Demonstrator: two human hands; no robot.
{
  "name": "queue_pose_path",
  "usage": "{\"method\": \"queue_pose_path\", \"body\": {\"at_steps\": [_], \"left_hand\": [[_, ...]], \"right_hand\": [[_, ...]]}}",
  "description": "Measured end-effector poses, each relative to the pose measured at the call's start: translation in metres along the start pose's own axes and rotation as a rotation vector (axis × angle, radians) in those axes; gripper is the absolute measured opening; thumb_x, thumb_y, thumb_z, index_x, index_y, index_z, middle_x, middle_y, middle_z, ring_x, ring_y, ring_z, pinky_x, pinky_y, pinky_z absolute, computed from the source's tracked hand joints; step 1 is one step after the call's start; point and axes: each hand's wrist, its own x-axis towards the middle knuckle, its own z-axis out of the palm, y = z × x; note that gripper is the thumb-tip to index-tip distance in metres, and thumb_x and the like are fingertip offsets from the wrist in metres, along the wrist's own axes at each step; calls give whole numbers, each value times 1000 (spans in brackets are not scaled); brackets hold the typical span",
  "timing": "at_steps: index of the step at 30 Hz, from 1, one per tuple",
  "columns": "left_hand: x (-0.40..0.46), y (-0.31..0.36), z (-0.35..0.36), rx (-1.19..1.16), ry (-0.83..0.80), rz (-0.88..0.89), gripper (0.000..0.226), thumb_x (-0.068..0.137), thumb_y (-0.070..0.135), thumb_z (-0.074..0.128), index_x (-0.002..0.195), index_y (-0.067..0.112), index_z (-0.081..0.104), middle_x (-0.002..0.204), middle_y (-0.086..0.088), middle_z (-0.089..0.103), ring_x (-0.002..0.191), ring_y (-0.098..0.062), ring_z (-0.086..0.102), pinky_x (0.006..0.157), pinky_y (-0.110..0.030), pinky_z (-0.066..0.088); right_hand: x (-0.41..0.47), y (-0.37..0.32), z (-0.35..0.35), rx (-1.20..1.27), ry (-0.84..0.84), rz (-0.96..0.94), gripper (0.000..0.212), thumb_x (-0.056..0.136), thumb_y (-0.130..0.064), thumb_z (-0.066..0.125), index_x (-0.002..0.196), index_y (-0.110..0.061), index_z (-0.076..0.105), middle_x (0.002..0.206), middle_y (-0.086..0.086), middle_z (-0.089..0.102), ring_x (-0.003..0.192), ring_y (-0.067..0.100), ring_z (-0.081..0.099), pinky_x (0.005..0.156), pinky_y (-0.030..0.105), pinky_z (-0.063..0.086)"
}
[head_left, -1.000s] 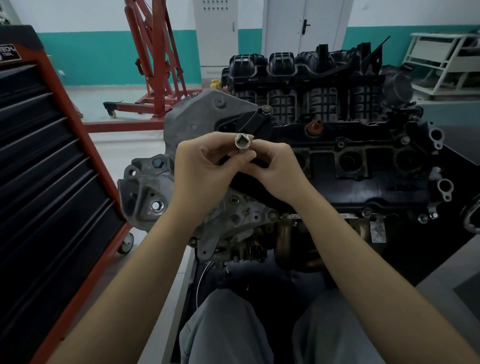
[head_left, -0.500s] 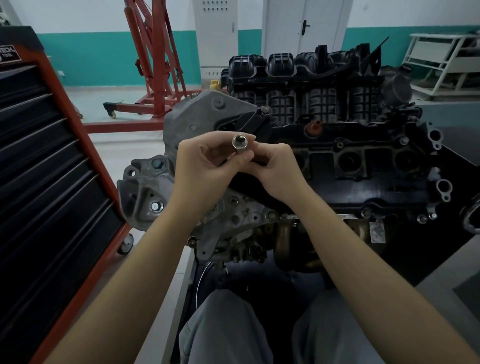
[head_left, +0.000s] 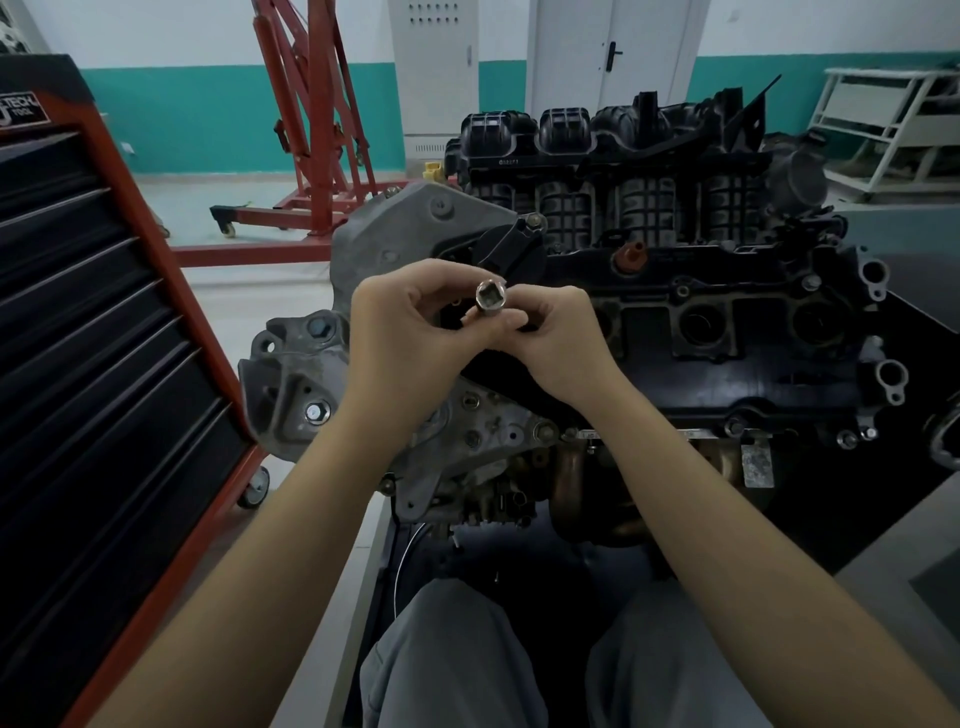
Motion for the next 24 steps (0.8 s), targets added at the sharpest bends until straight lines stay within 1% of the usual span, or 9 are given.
{"method": "queue_pose_path", "body": {"at_steps": [4,8,10,13,16,18,20,22,24], "left_hand": [[1,1,2,-50,45,-14,23,75,1,79,94,10,71,86,3,72,82,-9,71,78,-22,56],[2,0,-2,-186,-69,-55,29,79,-8,71,105,5,69,95,-6,73,92,-16,72,84,-27,55],[2,0,-3,-140,-75,-51,32,75,-4,76,104,6,69,96,-6,73,92,-17,71,85,-28,56],[1,-1,1,1,13,1,25,69,5,84,90,7,71,86,-2,72,81,-14,71,76,-27,57],[0,-2,3,-23,77,-11,20,71,5,82,87,10,72,83,1,73,79,-12,71,76,-27,57],[0,-3,3,-98,55,-50,22,75,0,78,93,11,72,87,0,73,83,-12,72,79,-26,56],[1,-2,1,-142,6,-62,24,77,-5,74,98,8,71,91,-3,73,86,-14,72,81,-26,56],[1,-1,1,-99,-20,-35,23,76,-4,76,97,6,71,91,-3,73,86,-13,71,80,-24,56],[1,0,2,-33,8,-20,21,72,3,82,91,6,73,86,-1,73,81,-11,71,77,-25,57]], "right_hand": [[0,0,0,-24,-52,-2,21,84,-3,71,105,-1,71,99,9,73,96,16,69,90,32,53],[0,1,0,-29,-30,8,18,84,1,69,102,-1,71,94,9,73,92,16,70,86,30,53],[0,1,0,-12,-4,5,15,82,-1,71,97,-3,72,91,7,73,88,14,70,82,25,53],[-1,0,0,-22,18,-16,15,79,-5,76,94,-4,73,88,4,73,85,10,70,79,21,53],[-1,-1,-1,-27,-30,-27,20,82,-2,72,102,-2,71,97,7,73,94,13,70,87,29,54],[0,0,0,-21,-62,-12,23,84,1,69,107,0,69,101,10,73,98,17,69,91,34,53],[1,1,0,-5,-45,2,22,83,2,69,105,1,70,98,12,73,95,19,70,89,35,54],[1,1,0,0,-10,1,18,80,1,73,98,-1,72,92,10,73,89,17,71,84,30,55],[0,1,0,2,12,-15,17,77,-2,76,93,-6,72,88,6,73,85,13,70,79,23,53]]}}
